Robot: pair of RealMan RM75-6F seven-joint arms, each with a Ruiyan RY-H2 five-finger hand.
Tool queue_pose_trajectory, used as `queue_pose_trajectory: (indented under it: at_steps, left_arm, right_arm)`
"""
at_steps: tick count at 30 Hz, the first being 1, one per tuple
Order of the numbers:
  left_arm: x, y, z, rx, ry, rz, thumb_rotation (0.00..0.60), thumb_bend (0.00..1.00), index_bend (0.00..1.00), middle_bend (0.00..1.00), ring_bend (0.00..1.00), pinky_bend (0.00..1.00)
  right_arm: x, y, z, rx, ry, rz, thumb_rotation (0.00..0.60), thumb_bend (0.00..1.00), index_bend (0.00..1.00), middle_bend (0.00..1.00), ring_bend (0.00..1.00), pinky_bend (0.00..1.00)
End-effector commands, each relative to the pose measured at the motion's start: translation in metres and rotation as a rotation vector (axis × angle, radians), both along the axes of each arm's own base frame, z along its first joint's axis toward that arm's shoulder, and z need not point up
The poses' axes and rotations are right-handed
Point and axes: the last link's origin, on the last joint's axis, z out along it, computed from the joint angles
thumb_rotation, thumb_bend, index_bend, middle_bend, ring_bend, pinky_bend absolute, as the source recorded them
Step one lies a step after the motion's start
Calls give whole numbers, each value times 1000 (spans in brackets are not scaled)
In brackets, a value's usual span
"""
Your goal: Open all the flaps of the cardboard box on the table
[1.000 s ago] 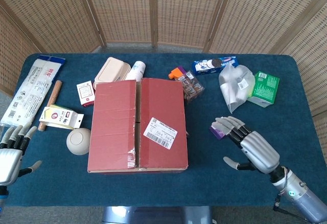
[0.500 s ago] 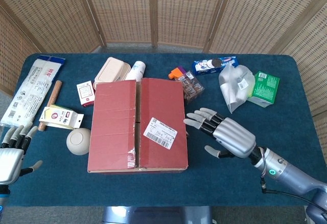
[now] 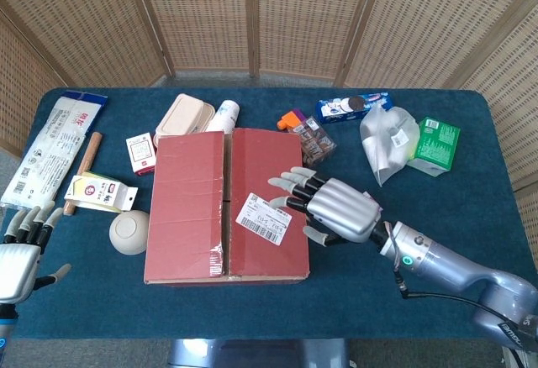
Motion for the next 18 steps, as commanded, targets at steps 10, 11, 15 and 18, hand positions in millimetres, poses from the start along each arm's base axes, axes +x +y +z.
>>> queue_pose_trajectory:
  at_steps: [10, 11, 15, 18]
  left_arm:
    - [-1, 1, -1, -4, -2, 5, 600, 96, 68, 0, 0, 0]
    - [-1, 1, -1, -3, -3, 5, 600, 96, 68, 0, 0, 0]
    - [-2, 1, -1, -3, -5, 5, 600, 96, 68, 0, 0, 0]
    - [-2, 1, -1, -4, -3, 7, 600, 96, 68, 0, 0, 0]
  right_arm:
    - [44, 19, -17, 48, 45, 31, 544, 306, 0, 0, 0, 4]
    - [44, 20, -18, 47, 50, 36, 544, 291, 0, 0, 0, 4]
    - [42, 24, -23, 48, 61, 40, 552, 228, 0, 0, 0, 2]
    - [38, 30, -24, 49, 77, 49, 556, 216, 0, 0, 0, 0]
